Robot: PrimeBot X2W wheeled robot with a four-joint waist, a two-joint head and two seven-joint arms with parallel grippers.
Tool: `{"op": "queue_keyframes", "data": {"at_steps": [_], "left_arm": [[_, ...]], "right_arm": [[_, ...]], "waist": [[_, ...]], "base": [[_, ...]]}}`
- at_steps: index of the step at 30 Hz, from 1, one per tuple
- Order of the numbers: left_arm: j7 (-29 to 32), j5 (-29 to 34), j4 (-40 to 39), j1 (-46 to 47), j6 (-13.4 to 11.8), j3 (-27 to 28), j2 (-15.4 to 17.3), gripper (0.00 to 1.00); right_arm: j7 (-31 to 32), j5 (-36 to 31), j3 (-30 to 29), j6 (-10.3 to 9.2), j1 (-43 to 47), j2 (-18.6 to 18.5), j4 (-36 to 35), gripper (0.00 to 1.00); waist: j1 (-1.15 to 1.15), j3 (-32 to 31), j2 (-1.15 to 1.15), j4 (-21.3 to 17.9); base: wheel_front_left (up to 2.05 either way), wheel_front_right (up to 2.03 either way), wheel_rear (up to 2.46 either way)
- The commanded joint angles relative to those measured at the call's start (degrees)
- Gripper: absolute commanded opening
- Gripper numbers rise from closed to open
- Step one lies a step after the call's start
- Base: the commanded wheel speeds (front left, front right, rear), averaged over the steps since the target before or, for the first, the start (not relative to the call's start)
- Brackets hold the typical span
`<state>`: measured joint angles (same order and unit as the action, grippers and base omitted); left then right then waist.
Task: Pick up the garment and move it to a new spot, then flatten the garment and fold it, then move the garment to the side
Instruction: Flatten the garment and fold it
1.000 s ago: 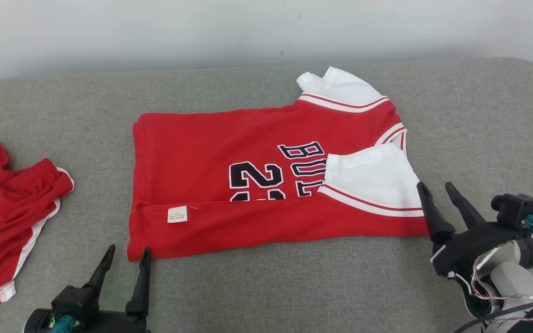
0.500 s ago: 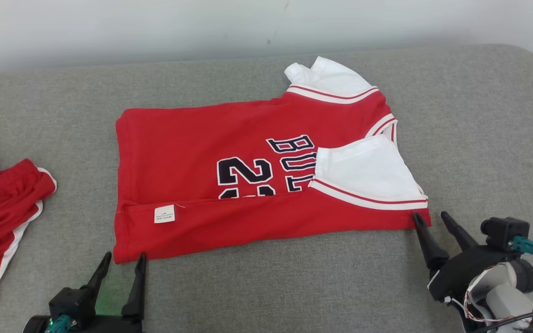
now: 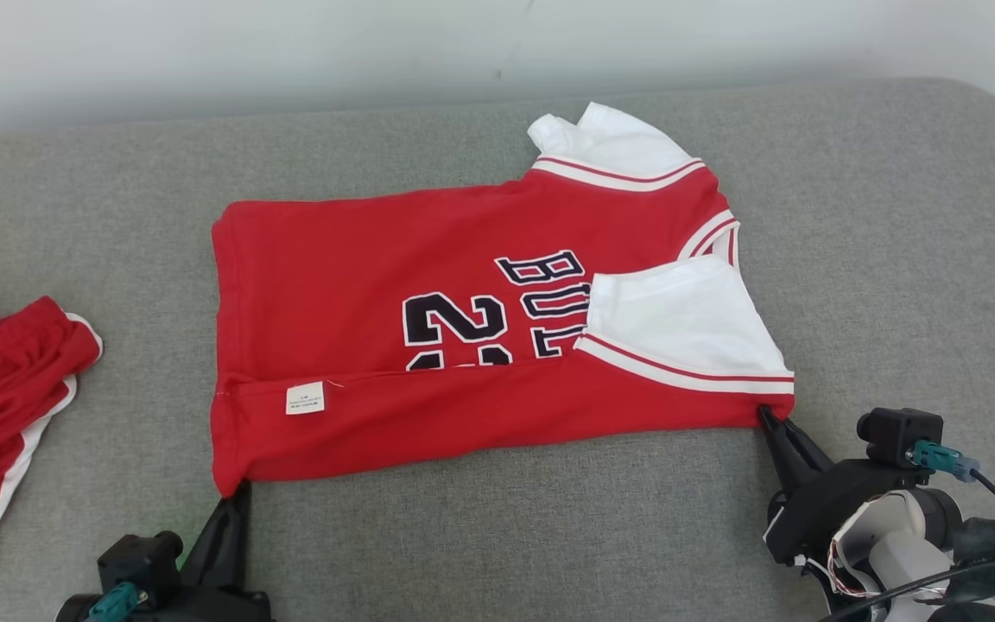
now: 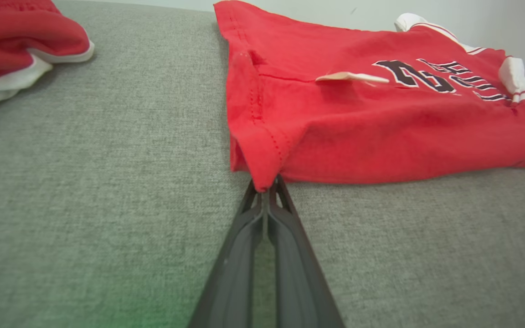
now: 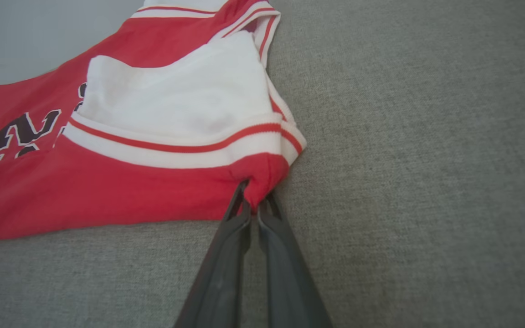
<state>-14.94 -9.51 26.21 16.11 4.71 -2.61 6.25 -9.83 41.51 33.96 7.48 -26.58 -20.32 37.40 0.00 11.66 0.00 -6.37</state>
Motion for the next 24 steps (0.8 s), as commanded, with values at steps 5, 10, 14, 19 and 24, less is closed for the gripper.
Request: {"op": "queue_keyframes", "data": {"at_steps": [5,10,14,19,24], "left_arm": [[-0.3,0.9,0.6,-1.5,0.7,0.3,-0.4,0.0],[-0.3,1.3,-1.8,-4.6,1.1,1.0,-0.4,0.0],[-0.3,1.7,-5.5,-9.1,1.1,1.1,-0.9,0.0],[-0.3,2.1,-9.8,-15.0,0.7,1.2,-1.4,0.0],[-0.3,1.9,-13.1,-19.4,-0.4,1.0,-1.9,0.0]], "right_arm": [[-1.5,1.5,0.7,0.02,1.0,-1.1,0.4,0.0],[-1.8,3.0,0.7,0.02,3.6,-2.7,-2.5,0.0],[-0.3,4.1,0.6,0.01,7.7,-4.6,-6.8,0.0],[3.6,5.0,-1.5,0.01,14.4,-7.6,-12.7,0.0],[8.5,4.9,-5.4,0.0,21.8,-9.0,-18.7,0.0]], "waist": [[0.0,-1.9,0.0,0.6],[0.0,-3.8,0.0,0.4],[0.0,-5.6,0.0,0.3],[0.0,-7.1,0.0,0.3],[0.0,-7.6,0.0,0.4]], "base": [[0.0,0.0,0.0],[0.0,0.0,0.0],[0.0,0.0,0.0],[0.0,0.0,0.0],[0.0,0.0,0.0]]}}
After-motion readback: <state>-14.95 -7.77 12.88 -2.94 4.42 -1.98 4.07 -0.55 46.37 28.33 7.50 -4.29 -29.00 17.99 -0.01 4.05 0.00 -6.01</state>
